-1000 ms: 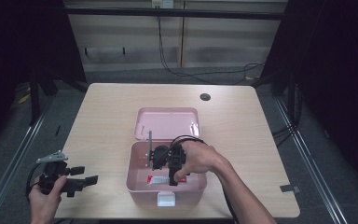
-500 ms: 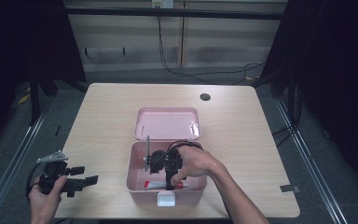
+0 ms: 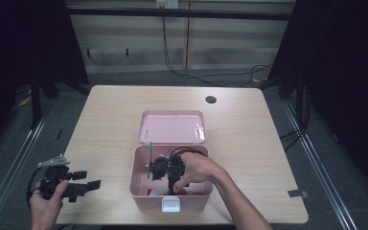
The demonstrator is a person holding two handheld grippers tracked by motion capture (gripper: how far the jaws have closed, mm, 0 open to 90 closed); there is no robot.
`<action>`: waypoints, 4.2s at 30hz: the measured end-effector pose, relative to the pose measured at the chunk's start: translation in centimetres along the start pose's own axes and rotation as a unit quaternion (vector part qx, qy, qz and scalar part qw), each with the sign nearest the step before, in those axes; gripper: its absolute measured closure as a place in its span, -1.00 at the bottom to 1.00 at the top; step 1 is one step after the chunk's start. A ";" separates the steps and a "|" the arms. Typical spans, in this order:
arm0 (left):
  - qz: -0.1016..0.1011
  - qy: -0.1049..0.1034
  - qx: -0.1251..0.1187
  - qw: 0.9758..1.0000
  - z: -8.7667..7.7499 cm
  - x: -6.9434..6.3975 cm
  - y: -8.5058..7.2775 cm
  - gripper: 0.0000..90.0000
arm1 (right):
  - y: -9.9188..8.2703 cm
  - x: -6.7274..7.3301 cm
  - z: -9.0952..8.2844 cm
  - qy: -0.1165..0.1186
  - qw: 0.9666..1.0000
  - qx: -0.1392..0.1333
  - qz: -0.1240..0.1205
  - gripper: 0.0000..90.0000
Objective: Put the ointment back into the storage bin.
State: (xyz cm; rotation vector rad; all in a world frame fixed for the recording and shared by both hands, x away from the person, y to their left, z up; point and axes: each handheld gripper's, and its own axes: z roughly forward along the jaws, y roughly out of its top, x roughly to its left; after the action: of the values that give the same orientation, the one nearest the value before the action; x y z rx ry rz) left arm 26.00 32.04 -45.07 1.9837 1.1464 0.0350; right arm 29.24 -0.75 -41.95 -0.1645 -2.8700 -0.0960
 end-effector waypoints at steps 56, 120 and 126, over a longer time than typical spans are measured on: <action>0.002 0.002 0.001 1.000 -0.1 0.1 0.0 -0.60 | -1.0 0.2 -0.3 0.022 1.000 0.002 0.017 0.52; 0.000 0.001 0.001 1.000 0.0 0.1 0.0 -0.60 | -7.2 2.0 -9.9 -0.072 0.992 -0.080 0.069 0.37; -0.001 0.000 0.001 1.000 0.0 0.1 0.0 -0.60 | -7.9 2.2 -10.4 -0.073 0.991 -0.079 0.077 0.22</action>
State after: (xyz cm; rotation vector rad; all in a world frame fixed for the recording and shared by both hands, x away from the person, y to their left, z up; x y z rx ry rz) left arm 26.02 32.11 -45.09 1.9854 1.1487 0.0326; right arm 28.82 -9.19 -31.72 -0.4417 -2.9812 -0.2929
